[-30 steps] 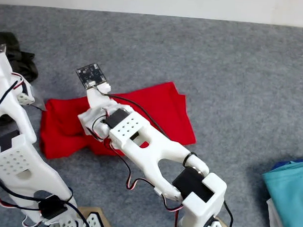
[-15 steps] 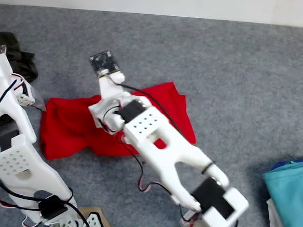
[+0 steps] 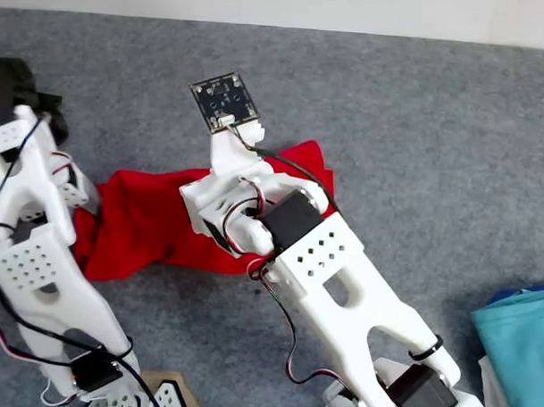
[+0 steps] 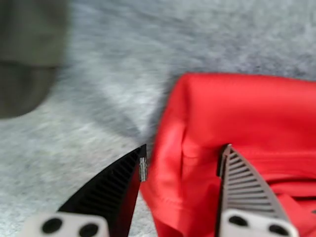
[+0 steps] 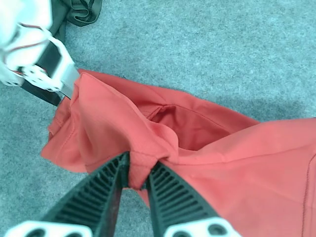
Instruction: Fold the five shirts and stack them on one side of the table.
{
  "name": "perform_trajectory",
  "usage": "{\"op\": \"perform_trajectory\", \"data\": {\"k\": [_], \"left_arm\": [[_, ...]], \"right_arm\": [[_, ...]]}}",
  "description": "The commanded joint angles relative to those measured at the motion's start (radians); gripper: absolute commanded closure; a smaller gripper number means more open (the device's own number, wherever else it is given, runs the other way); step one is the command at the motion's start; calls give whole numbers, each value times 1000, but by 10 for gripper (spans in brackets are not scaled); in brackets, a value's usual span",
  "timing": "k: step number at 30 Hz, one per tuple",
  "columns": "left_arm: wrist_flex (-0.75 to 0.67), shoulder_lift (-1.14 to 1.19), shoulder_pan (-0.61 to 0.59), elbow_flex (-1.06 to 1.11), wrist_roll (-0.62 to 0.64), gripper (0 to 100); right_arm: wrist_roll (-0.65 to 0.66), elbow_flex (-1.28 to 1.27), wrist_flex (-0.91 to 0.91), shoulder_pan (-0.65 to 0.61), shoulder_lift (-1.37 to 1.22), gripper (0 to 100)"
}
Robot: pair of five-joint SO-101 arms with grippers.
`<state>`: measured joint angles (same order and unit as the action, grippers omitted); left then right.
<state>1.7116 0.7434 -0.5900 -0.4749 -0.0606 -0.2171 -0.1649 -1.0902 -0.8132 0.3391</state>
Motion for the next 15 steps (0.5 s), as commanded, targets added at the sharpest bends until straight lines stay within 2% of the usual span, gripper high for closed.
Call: {"op": "perform_trajectory", "data": {"k": [1, 15], "left_arm": [[-2, -22, 50, -12, 9, 754], [6, -150, 50, -5, 11, 754]], "right_arm": [[14, 53, -2, 12, 18, 984], [14, 51, -1, 8, 2, 984]]}}
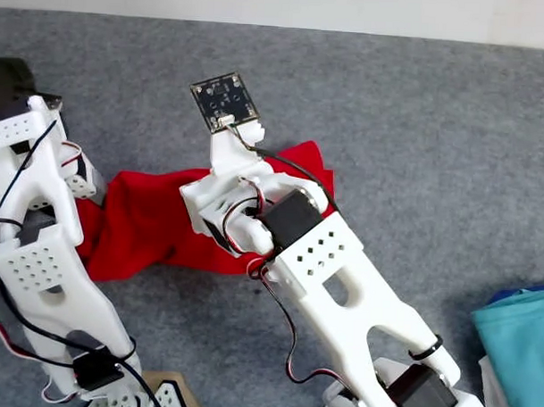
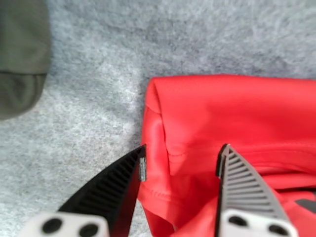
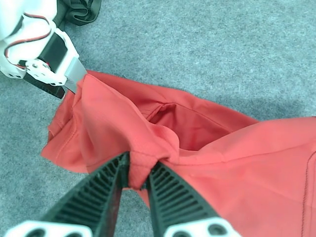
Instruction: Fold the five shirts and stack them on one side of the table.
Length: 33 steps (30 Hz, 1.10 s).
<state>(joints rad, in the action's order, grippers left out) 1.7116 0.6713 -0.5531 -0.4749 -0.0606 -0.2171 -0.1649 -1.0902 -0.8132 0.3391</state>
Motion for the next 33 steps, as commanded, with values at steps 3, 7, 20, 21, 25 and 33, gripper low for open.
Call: {"op": "perform_trajectory", "data": {"k": [3, 7, 20, 21, 25, 33], "left_arm": [[6, -73, 19, -2, 11, 755], [-2, -36, 54, 30, 11, 755], [-44, -13, 44, 58, 38, 755], [-43, -16, 41, 61, 37, 755], [-44, -18, 39, 53, 8, 755], [-66, -10, 5, 59, 3, 755]], "right_arm": [[12, 51, 1, 8, 2, 984], [11, 51, 2, 8, 2, 984], [14, -15, 53, -18, 12, 984], [14, -15, 53, -18, 12, 984], [14, -15, 53, -18, 7, 984], [14, -16, 53, -18, 4, 984]]}}
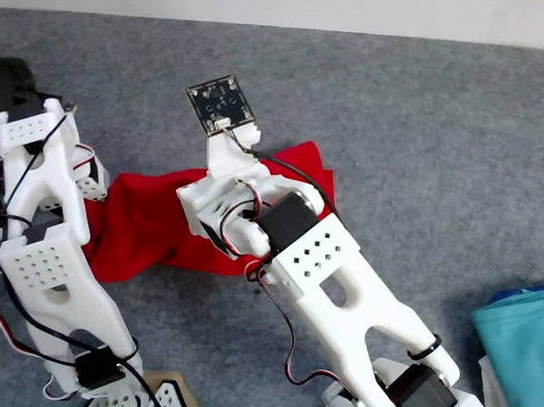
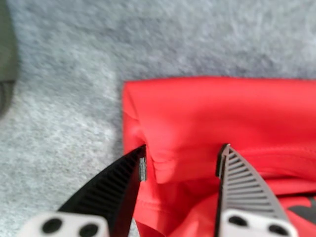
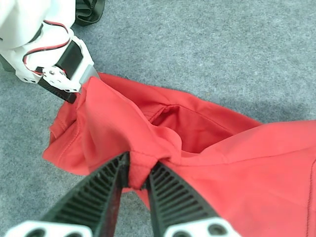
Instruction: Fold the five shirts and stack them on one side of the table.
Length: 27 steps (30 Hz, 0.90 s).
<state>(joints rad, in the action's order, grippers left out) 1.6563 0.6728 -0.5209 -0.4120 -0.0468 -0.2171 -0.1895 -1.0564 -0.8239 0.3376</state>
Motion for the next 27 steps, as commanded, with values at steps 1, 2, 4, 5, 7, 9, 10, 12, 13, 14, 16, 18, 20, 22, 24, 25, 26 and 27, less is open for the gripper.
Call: {"op": "perform_trajectory", "data": {"k": [1, 2, 4, 5, 7, 9, 10, 12, 13, 14, 16, 18, 20, 22, 24, 25, 26, 27], "left_arm": [[-12, -13, -28, -4, -12, 755], [-12, -16, -30, -4, -12, 755], [-20, -18, -28, -4, -28, 755], [-25, -16, -25, -2, -35, 755], [-25, -10, -22, -2, -35, 755], [-25, -10, -15, -1, -37, 755], [-25, -10, -10, -1, -37, 755], [-25, -10, -5, -1, -37, 755], [-25, -10, 2, -1, -35, 755], [-25, -10, 10, -1, -35, 755], [-25, -10, 25, -1, -35, 755], [-26, -8, 38, -1, -34, 762], [-26, -8, 42, -1, -32, 794], [-26, -8, 50, -1, -32, 817], [-26, -8, 51, -1, -32, 817], [-26, -8, 51, -1, -32, 815], [-26, -8, 50, -1, -32, 813], [-26, -8, 48, -1, -32, 813]], "right_arm": [[14, 8, 19, -7, 5, 984], [14, 8, 19, -7, 5, 984], [14, 8, 19, -7, 5, 984], [14, 8, 19, -7, 5, 984], [14, 8, 19, -8, 5, 984], [14, 8, 19, -8, 5, 984], [14, 8, 19, -8, 5, 984], [14, 8, 19, -8, 5, 984], [14, 8, 19, -8, 5, 984], [14, 8, 19, -8, 5, 984], [14, 8, 19, -8, 7, 984], [14, 7, 19, -8, 12, 984], [14, 7, 18, -8, 13, 984], [14, 7, 18, -8, 13, 984], [14, 7, 18, -8, 13, 984], [14, 7, 18, -8, 13, 984], [14, 7, 18, -8, 13, 984], [14, 7, 18, -8, 13, 984]]}}
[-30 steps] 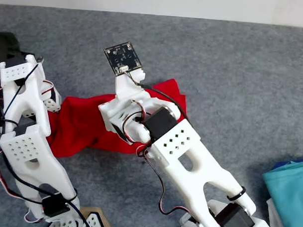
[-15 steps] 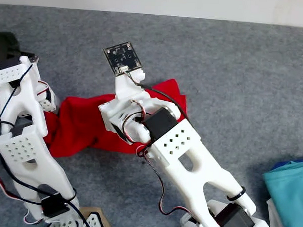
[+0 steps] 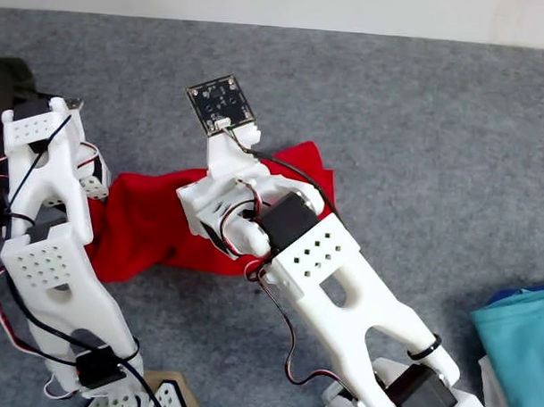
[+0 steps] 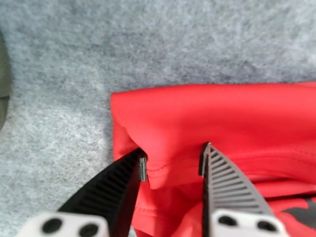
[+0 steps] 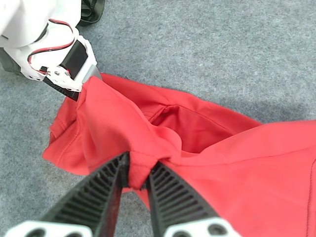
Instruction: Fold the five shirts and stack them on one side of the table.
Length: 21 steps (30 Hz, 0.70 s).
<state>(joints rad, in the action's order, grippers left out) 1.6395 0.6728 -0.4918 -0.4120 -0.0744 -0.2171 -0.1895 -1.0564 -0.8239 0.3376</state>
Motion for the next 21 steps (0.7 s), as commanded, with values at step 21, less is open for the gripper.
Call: {"op": "perform_trajectory", "data": {"k": [21], "left_arm": [[-189, -21, 67, 148, -5, 994]], "right_arm": [[14, 7, 18, -8, 5, 984]]}}
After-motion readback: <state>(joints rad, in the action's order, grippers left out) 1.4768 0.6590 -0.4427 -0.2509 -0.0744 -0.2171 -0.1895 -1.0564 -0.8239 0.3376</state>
